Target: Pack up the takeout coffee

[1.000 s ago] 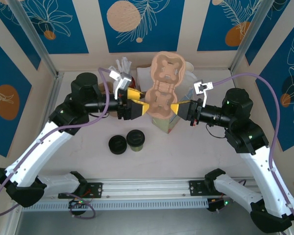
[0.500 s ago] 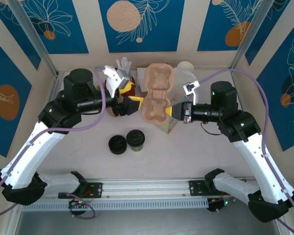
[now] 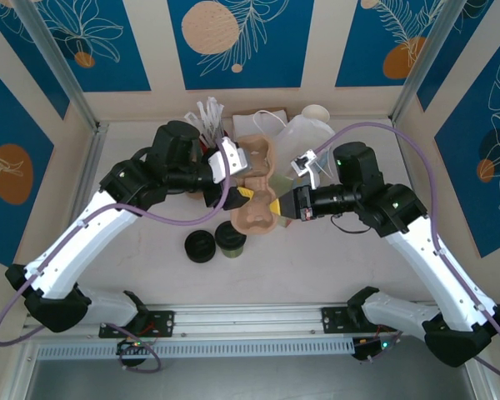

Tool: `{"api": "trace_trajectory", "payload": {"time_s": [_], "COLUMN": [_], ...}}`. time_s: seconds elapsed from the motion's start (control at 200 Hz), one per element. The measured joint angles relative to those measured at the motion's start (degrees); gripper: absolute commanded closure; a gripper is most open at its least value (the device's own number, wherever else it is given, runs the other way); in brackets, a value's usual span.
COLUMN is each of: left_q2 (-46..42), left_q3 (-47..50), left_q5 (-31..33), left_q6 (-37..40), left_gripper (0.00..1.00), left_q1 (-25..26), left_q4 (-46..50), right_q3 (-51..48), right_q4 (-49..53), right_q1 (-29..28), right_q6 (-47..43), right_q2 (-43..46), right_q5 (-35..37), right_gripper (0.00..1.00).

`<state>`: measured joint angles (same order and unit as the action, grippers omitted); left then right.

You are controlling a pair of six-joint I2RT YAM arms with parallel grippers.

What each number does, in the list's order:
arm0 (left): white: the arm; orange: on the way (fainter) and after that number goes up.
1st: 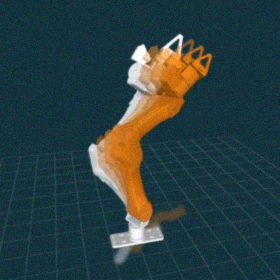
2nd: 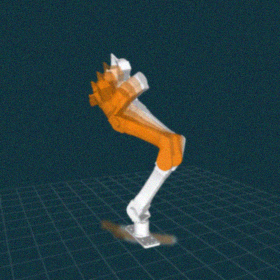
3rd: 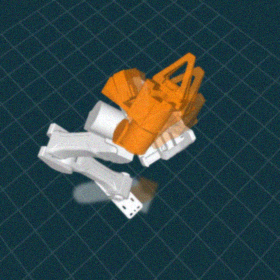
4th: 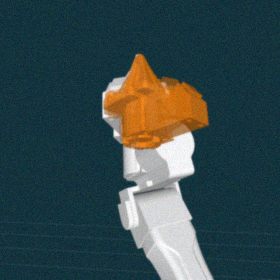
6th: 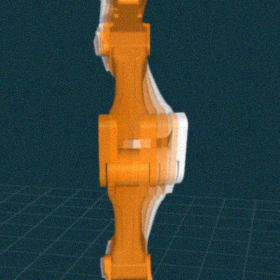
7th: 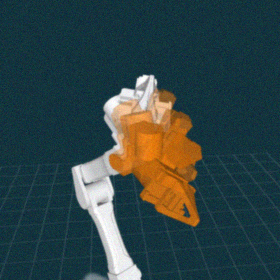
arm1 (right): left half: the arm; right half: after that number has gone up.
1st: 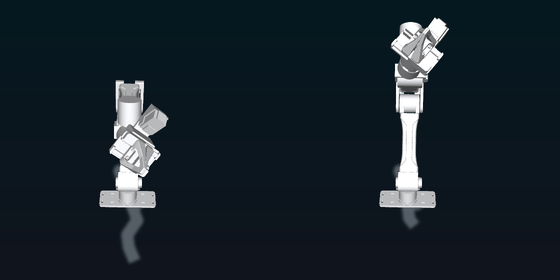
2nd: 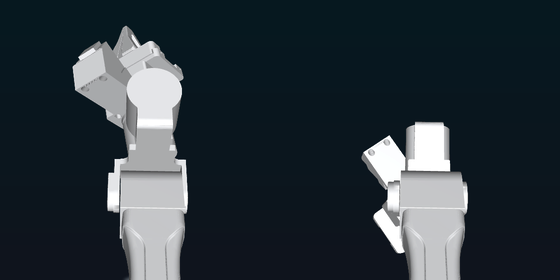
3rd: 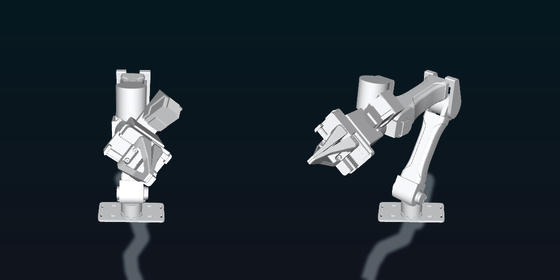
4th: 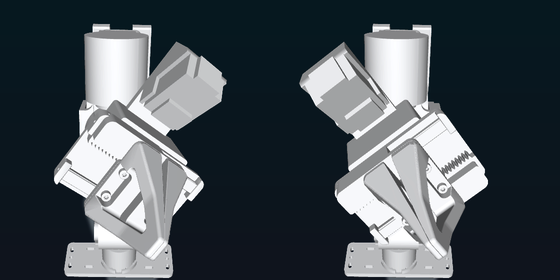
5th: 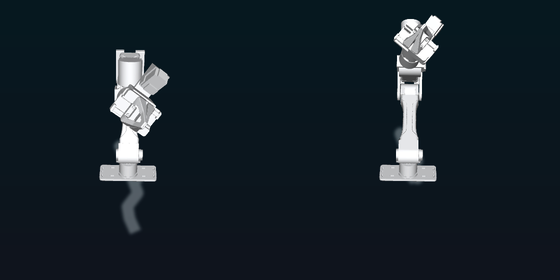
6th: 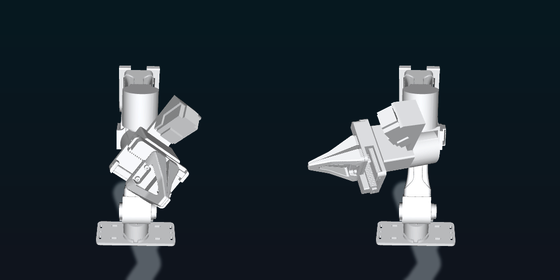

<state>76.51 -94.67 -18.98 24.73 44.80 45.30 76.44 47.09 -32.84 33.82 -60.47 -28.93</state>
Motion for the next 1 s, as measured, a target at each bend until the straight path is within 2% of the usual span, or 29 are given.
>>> {"api": "trace_trajectory", "payload": {"time_s": [0.285, 0.585, 0.775, 1.0], "left_q2": [0.7, 0.7, 0.8, 0.9], "left_q3": [0.2, 3.4, 5.1, 5.7], "left_q5": [0.0, 0.0, 0.1, 0.4], "left_q6": [3.8, 3.9, 3.3, 2.6], "left_gripper": [0.43, 0.45, 0.51, 0.54], "left_q1": [0.6, 1.1, 1.3, 1.3], "left_q4": [0.6, 0.5, 0.5, 0.1], "right_q3": [0.0, 0.0, 0.0, 0.0], "right_q4": [0.6, 0.6, 0.9, 1.5], "right_q1": [-1.3, -1.7, -1.7, -1.8], "right_q6": [0.2, 0.2, 0.2, 0.2], "right_q2": [-2.4, -3.5, -4.0, -4.3], "right_q5": [0.0, 0.0, -0.4, -0.7], "right_gripper": [1.0, 1.0, 1.0, 1.0]}}
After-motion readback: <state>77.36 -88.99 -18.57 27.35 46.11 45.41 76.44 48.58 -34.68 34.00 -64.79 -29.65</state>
